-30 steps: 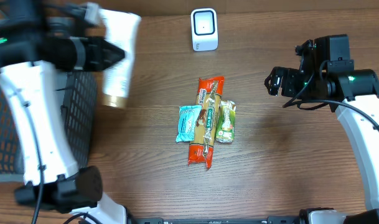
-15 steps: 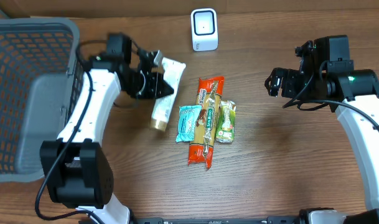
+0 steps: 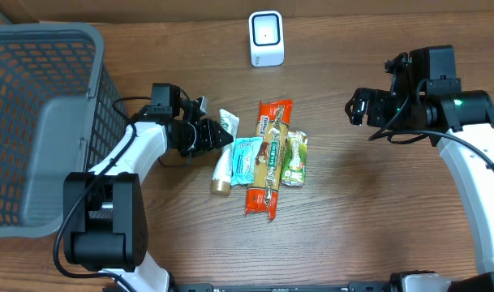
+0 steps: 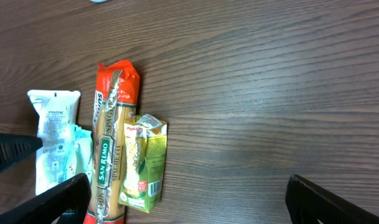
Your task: Scan the item barcode
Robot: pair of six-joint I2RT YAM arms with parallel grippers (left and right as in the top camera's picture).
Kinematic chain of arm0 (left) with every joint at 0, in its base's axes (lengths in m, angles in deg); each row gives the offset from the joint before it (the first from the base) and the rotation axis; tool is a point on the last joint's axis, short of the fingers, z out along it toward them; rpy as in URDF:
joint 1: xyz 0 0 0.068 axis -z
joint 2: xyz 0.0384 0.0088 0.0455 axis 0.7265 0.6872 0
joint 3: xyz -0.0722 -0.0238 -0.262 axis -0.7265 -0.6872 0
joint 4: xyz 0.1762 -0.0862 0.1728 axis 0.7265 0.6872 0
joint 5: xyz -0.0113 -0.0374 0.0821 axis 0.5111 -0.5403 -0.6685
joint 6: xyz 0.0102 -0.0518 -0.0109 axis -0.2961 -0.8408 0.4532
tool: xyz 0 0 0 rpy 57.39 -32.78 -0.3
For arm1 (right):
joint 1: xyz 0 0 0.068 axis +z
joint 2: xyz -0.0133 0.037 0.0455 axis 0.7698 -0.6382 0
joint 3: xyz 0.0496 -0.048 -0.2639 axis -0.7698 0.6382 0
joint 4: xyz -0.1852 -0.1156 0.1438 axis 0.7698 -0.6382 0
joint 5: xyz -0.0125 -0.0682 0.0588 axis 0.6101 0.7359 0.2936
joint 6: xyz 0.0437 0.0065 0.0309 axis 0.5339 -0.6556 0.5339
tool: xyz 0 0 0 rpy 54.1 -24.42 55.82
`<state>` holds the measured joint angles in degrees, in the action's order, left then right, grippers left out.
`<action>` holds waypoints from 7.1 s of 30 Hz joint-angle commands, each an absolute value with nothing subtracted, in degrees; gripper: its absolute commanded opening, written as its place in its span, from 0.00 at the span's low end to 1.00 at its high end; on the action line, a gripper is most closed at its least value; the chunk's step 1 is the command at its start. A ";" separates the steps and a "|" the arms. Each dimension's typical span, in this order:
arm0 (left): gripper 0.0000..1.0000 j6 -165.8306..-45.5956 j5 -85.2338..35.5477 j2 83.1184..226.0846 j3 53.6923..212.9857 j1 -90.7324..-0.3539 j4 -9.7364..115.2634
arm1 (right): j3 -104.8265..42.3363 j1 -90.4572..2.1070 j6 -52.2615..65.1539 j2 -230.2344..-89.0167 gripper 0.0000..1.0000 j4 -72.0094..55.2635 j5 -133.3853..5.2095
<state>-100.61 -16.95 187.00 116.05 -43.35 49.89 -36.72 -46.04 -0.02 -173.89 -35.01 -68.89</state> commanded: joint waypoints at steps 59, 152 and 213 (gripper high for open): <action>0.99 -93.24 -29.11 173.61 158.08 -42.45 81.80 | -27.61 -27.16 7.71 -195.98 0.86 -24.60 -65.24; 1.00 -93.24 -29.11 173.61 158.08 -42.45 81.80 | -34.49 -26.70 29.02 -199.42 0.04 -42.70 -20.45; 1.00 -93.24 -29.11 173.61 158.08 -42.45 81.80 | -28.92 -45.74 17.02 -194.52 0.59 -50.20 -55.86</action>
<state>-94.53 -28.76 173.08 157.71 -42.80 81.80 -30.27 -46.81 17.94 -194.45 -50.72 -52.19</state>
